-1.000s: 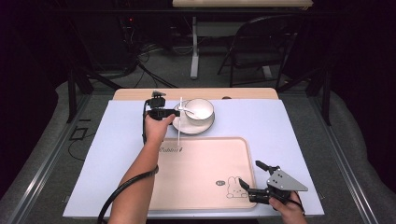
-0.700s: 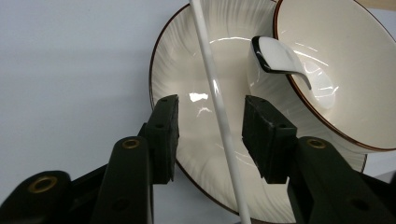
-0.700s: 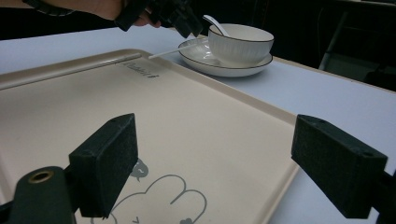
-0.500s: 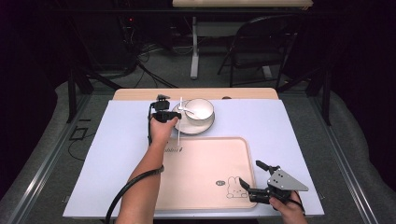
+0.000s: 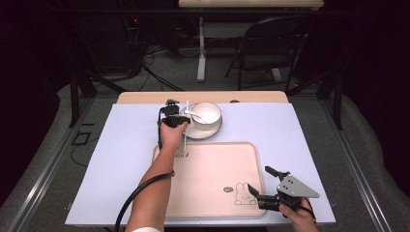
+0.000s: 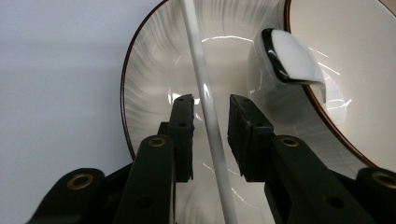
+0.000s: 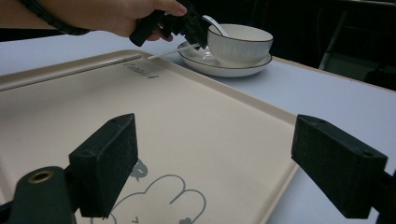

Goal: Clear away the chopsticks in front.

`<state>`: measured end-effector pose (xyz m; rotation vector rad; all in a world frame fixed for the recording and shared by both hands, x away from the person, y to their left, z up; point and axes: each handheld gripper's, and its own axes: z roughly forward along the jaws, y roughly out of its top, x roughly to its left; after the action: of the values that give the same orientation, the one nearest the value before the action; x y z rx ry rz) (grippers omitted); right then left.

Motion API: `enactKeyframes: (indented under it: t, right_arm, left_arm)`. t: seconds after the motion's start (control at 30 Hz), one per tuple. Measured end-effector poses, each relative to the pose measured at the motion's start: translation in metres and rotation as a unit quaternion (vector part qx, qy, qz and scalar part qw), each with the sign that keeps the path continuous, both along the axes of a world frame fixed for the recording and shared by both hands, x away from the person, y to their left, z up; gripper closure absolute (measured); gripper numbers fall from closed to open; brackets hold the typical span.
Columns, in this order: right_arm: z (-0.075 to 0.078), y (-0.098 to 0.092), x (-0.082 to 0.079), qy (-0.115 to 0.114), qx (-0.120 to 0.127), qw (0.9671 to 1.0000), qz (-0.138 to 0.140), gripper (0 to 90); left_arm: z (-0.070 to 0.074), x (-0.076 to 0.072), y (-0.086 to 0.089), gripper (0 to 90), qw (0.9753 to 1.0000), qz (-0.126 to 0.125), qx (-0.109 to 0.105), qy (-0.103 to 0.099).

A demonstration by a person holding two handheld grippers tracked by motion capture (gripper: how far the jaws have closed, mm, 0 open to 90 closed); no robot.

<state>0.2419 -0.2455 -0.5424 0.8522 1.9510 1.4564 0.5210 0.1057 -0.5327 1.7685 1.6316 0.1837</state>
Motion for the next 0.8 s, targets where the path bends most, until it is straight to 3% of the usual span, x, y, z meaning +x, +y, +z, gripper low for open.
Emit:
enactKeyframes:
  t: [0.13, 0.47, 0.8]
  right_arm:
    - [0.0000, 0.0001, -0.0001, -0.001, -0.001, 1.0000, 0.001, 14.0]
    - [-0.0003, -0.0002, 0.0006, 0.000, 0.002, 1.0000, 0.001, 14.0]
    - [-0.0005, 0.0003, 0.0009, 0.001, 0.000, 1.0000, 0.002, 14.0]
  left_arm:
    - [0.0004, 0.0020, -0.0018, 72.4, 0.9999, 0.013, 0.002, 0.006]
    - [0.0005, 0.0030, -0.0004, 83.6, 0.9974, 0.049, -0.039, 0.037]
    - [0.0015, 0.0008, 0.0067, 84.3, 0.9958, 0.060, -0.057, 0.040]
